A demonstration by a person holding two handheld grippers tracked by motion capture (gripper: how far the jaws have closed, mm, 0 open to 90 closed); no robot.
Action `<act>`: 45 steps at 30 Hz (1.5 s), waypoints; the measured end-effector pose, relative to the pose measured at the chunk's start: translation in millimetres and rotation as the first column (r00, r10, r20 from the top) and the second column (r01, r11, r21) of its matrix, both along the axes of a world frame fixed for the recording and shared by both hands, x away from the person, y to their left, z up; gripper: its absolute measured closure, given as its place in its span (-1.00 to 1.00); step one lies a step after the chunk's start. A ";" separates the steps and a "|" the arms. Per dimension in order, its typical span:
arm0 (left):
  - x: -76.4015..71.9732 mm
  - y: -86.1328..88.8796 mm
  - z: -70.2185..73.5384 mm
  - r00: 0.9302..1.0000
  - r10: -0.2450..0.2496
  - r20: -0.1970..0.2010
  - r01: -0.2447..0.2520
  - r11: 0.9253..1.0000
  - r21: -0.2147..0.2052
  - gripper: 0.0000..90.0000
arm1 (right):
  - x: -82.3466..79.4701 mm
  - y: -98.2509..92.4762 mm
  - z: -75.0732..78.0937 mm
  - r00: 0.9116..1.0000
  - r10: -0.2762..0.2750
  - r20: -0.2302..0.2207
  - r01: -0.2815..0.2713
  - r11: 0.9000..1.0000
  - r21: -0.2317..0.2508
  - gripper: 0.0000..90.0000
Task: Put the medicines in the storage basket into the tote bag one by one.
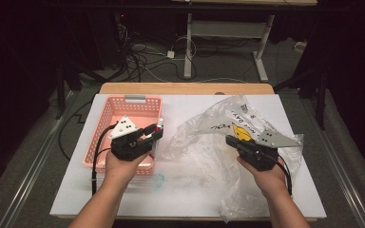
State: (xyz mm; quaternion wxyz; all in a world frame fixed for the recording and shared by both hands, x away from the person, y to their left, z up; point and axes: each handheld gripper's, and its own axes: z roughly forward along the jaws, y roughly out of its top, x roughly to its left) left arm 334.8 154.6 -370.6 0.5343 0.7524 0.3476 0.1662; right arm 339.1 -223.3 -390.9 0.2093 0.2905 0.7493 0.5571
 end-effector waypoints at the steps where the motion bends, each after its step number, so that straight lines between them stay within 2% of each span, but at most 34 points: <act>1: -2.1 -2.5 -0.6 1.000 -0.007 0.001 0.007 1.000 0.000 0.47 | 0.0 -0.1 0.1 1.000 0.000 0.001 0.000 1.000 0.000 1.00; 9: -16.7 -23.4 -5.6 0.998 -0.070 0.006 0.070 0.997 -0.020 0.47 | -0.5 0.2 0.8 1.000 -0.001 0.003 0.001 1.000 0.001 1.00; 19: -28.3 -56.3 -15.7 0.988 -0.155 0.006 0.155 0.988 -0.003 0.47 | -0.2 0.0 1.2 1.000 0.000 0.005 0.000 1.000 0.001 1.00; 33: -27.1 -91.3 -39.3 0.981 -0.193 -0.029 0.193 0.981 0.024 0.47 | 0.4 1.5 2.1 1.000 0.004 0.009 -0.004 1.000 0.005 1.00; 45: -18.0 -117.2 -53.8 0.980 -0.193 -0.042 0.195 0.980 0.044 0.47 | 0.3 6.2 1.9 1.000 0.011 0.008 -0.011 1.000 0.012 1.00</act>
